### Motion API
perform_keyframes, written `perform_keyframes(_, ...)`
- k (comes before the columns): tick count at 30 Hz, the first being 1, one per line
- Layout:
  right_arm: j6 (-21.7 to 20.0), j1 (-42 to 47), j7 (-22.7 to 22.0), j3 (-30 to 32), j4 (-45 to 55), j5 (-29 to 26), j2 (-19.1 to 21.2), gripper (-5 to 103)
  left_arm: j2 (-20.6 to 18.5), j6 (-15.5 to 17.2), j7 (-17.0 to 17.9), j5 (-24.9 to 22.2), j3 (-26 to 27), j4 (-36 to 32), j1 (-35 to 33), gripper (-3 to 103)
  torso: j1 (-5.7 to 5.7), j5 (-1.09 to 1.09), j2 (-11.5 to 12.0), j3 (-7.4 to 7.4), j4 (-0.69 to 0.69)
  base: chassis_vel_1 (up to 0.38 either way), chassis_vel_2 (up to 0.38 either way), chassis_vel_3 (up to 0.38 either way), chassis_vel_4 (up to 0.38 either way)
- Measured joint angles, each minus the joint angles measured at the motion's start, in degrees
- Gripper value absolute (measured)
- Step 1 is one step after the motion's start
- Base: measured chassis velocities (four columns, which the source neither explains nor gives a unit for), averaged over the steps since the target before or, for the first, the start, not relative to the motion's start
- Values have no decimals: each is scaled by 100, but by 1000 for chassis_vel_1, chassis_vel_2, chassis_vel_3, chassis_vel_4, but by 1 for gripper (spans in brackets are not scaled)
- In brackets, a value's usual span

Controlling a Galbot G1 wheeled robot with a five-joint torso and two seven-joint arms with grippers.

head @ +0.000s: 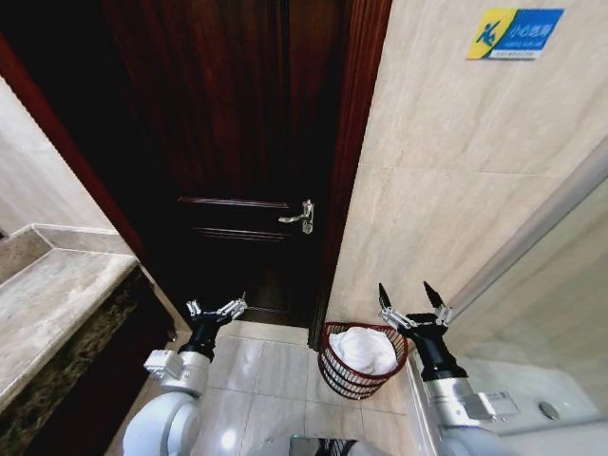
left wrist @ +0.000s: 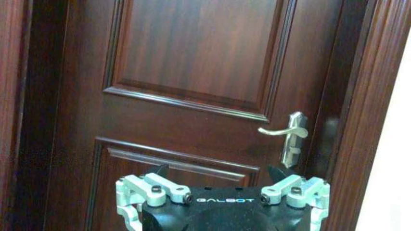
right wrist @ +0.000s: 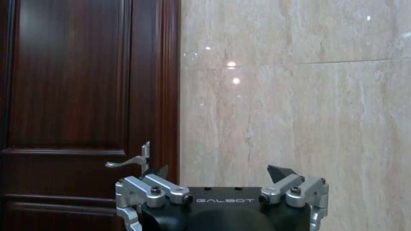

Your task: Discard the used towel into the hamper.

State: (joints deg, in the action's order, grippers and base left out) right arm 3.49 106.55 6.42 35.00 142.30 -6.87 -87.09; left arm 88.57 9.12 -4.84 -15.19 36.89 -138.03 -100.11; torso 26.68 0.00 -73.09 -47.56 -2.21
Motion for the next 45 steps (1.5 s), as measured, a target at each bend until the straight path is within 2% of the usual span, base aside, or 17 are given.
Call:
perform_keyframes(27, 0, 0, 0, 0, 0, 0, 0, 100, 0, 0, 0, 0, 0, 0, 0, 100, 2, 0, 1, 0, 0, 1, -7, -9, 3)
perform_keyframes(45, 0, 1, 0, 0, 0, 0, 0, 100, 0, 0, 0, 0, 0, 0, 0, 100, -1, 0, 0, 0, 0, 88, -87, -94, 89)
